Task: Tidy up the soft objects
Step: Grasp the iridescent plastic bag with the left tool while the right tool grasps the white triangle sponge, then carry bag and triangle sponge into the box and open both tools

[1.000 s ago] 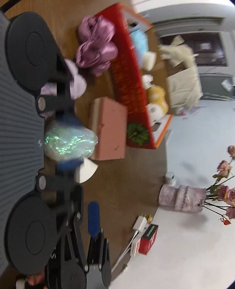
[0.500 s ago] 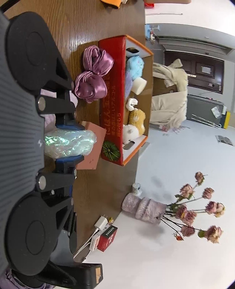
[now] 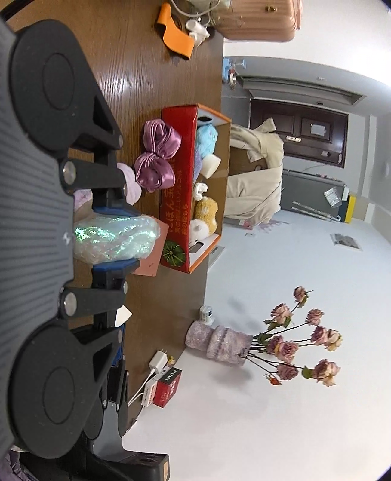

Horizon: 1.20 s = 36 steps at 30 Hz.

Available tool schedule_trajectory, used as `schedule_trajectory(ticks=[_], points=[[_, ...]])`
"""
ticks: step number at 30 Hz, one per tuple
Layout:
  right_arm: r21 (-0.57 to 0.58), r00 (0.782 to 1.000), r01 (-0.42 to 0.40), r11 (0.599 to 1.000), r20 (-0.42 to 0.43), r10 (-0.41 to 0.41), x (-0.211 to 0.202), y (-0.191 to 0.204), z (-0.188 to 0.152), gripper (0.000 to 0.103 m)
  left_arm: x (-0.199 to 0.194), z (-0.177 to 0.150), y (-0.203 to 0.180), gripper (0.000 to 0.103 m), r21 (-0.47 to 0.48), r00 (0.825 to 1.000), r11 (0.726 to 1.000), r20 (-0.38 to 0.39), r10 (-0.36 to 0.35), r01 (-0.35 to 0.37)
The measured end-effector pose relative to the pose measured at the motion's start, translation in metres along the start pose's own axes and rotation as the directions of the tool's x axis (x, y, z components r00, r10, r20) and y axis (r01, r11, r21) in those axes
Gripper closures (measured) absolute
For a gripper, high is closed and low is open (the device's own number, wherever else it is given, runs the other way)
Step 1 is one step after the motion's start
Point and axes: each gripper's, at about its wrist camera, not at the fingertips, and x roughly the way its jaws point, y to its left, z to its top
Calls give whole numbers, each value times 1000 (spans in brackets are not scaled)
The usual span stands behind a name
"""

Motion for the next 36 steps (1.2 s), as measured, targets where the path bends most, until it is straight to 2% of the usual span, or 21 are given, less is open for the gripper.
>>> schedule_trajectory(ticks=[8,13,15,17,19,20,23,25,27,28,29,30,32,34,36], points=[[-11,1000,-17,1000,17,17,1,3,10,72,2,10,6,74,-1,1000,1000,25,11,-11],[-39,996,-69,997,49,71,34,-7,59,72,39,64,46,74,-31,999,1000,54,4,-2],[-38,993,-106,994,46,107,61,-15,90,72,66,91,69,73,-57,998,998,54,15,-12],[-37,994,-107,994,30,109,97,-20,123,72,102,117,96,73,-103,999,994,11,32,-31],[-9,992,-123,992,-22,123,145,-27,156,72,146,138,121,73,-142,997,987,-42,71,-76],[12,991,-124,992,-54,125,171,-29,170,72,169,146,130,73,-127,994,987,-65,87,-95],[15,985,-89,996,-145,90,247,-30,199,72,227,154,153,73,-97,980,982,-128,149,-162],[56,972,-63,996,-224,74,294,-34,209,72,261,153,167,73,-58,965,975,-166,202,-214],[65,957,-34,997,-284,51,333,-35,210,72,288,150,178,72,-44,953,974,-219,209,-224],[56,950,-13,998,-311,30,350,-34,208,72,296,147,182,70,-42,948,974,-243,206,-223],[50,942,-2,999,-334,19,364,-34,205,70,302,144,184,57,-39,946,975,-254,202,-218],[51,932,-2,999,-363,21,377,-33,201,68,304,141,185,43,-37,951,978,-241,191,-206],[95,925,-32,995,-375,66,390,-34,196,66,299,136,187,39,-36,955,975,-210,209,-221],[116,927,-46,992,-364,86,390,-35,195,51,294,137,192,35,-37,960,977,-198,197,-208],[131,940,-46,990,-330,88,381,-37,198,43,287,141,196,34,-47,962,976,-186,199,-211]])
